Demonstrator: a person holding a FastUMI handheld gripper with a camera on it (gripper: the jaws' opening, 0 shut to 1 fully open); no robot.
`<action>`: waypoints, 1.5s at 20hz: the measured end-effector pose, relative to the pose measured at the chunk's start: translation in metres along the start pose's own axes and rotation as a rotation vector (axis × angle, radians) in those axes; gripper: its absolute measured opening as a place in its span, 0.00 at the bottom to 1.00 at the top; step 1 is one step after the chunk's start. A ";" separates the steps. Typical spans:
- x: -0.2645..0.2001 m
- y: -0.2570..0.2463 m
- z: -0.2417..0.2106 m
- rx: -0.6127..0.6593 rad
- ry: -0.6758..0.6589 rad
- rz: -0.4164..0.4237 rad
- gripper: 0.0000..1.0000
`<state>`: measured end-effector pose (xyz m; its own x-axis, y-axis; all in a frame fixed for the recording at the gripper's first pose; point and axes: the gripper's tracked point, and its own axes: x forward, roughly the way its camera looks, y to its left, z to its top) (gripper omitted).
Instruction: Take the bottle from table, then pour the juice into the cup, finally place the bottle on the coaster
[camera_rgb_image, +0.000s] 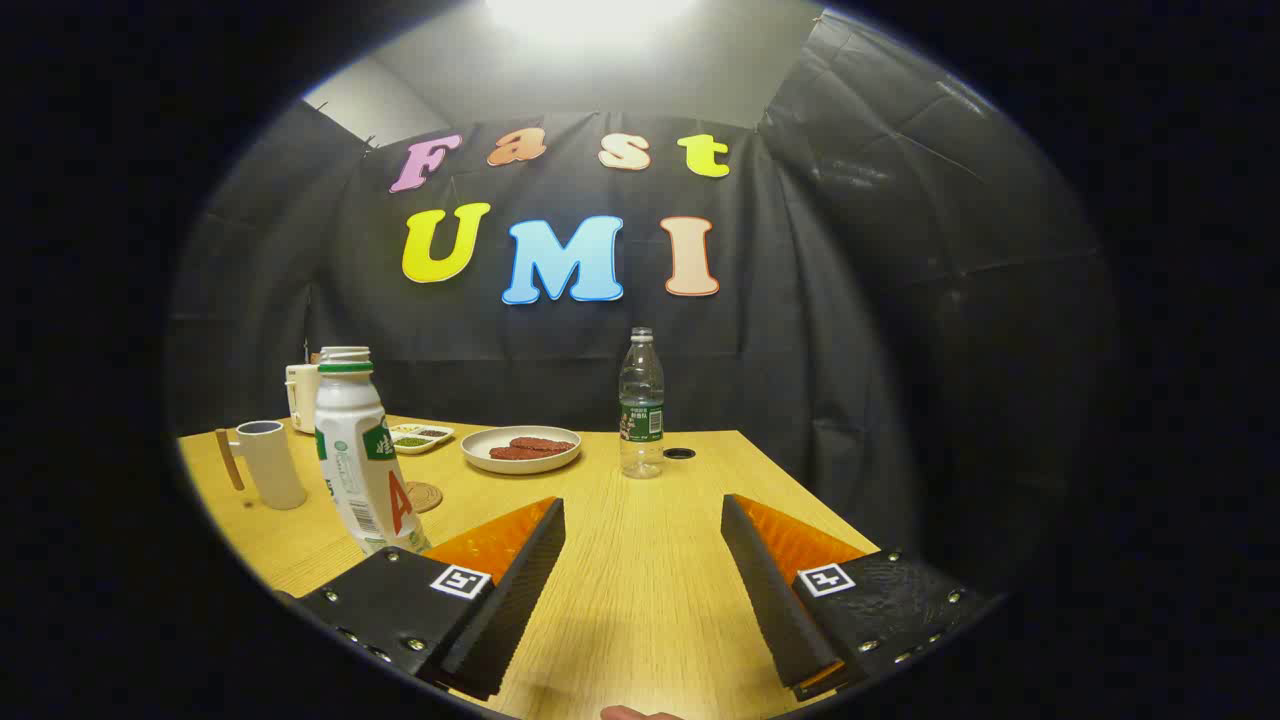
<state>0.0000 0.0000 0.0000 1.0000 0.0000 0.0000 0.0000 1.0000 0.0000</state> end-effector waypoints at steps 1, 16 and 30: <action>0.005 -0.001 -0.003 0.005 0.014 0.000 0.96; 0.015 0.034 0.068 0.017 -0.047 -0.013 0.96; -0.036 0.150 0.056 -0.011 -0.038 0.131 0.96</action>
<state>-0.0363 0.1501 0.0563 0.9907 0.1309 0.0370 -0.1305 0.9914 -0.0134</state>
